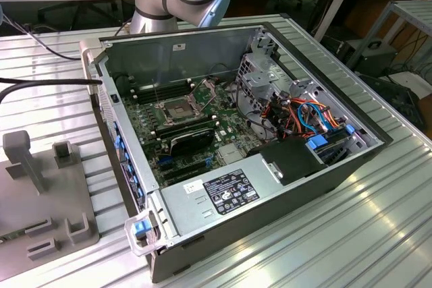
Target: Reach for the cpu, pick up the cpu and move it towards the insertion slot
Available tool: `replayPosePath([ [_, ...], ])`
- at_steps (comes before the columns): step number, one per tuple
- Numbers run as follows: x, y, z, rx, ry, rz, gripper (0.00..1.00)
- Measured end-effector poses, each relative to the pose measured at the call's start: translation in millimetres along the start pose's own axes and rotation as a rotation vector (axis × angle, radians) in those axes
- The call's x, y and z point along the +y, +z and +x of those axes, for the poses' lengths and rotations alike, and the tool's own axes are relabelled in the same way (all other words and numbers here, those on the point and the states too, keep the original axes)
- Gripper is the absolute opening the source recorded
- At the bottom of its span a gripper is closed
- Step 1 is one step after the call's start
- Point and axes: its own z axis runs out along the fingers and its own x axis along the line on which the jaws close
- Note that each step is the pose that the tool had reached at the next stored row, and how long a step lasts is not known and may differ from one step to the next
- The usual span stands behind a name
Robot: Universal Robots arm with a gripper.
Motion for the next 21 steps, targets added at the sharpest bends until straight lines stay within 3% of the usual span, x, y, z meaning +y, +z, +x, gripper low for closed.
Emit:
replayPosePath([
  [21,0.7,-17.2,0.4,0.0001,0.0,0.0,0.55],
])
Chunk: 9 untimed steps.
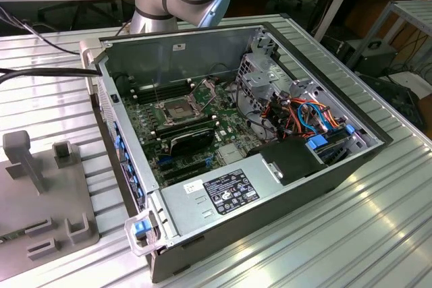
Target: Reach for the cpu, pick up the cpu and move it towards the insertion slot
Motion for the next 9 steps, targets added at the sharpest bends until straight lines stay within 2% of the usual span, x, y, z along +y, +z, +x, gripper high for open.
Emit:
replayPosePath([
  [2,0.6,-14.7,0.3,-0.0002,0.0,-0.0002,0.55],
  [9,0.8,-20.5,0.4,0.0,0.0,-0.0001,0.55],
])
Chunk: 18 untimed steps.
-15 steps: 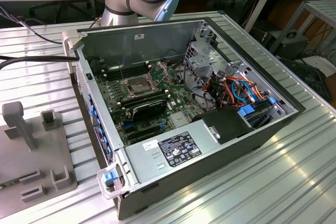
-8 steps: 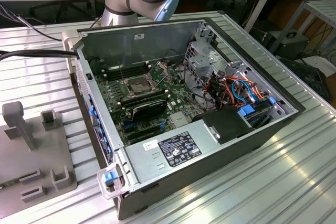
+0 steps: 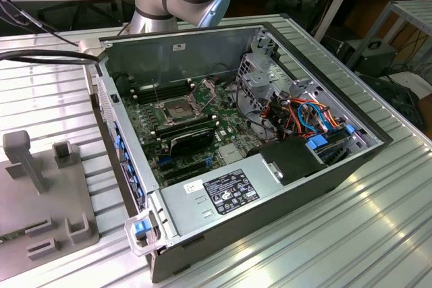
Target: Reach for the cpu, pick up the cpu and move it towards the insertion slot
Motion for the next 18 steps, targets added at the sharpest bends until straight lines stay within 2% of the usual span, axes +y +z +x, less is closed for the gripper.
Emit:
replayPosePath([
  [18,0.4,-8.7,0.2,0.0002,0.0,-0.0025,0.55],
])
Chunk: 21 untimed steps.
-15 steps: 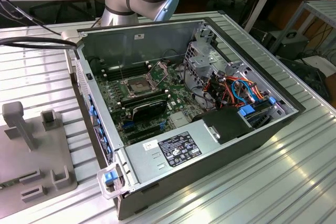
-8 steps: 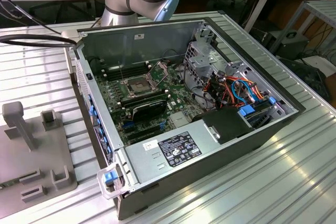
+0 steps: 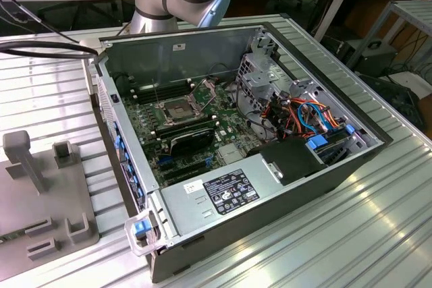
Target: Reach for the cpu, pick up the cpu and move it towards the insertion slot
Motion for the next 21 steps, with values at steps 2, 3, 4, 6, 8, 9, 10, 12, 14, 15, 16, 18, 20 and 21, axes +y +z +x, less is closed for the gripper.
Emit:
replayPosePath([
  [2,0.0,-0.8,0.0,0.0001,0.0,0.0,0.55],
  [3,0.0,-1.5,0.0,0.0004,0.0,0.0002,0.55],
  [4,0.1,-2.2,0.1,0.0002,0.0,0.0,0.55],
  [6,0.1,-3.8,0.1,0.0,0.0,-0.0001,0.55],
  [8,0.2,-5.6,0.1,0.0,0.0,-0.0001,0.55],
  [9,0.3,-6.4,0.1,0.0,0.0,-0.0002,0.55],
  [10,0.3,-7.4,0.2,0.0,0.0,-0.0001,0.55],
  [12,0.4,-10.1,0.2,0.0,0.0,-0.0003,0.55],
  [14,0.5,-11.6,0.2,0.0,0.0,-0.0004,0.55],
  [15,0.5,-12.6,0.3,0.0001,0.0,-0.0004,0.55],
  [16,0.6,-13.2,0.3,-0.0001,0.0,-0.0005,0.55],
  [18,0.6,-14.7,0.3,0.0,0.0,-0.0005,0.55],
  [20,0.7,-16.8,0.3,0.0001,0.0,-0.0006,0.55],
  [21,0.7,-17.2,0.4,0.0,0.0,-0.0006,0.55],
])
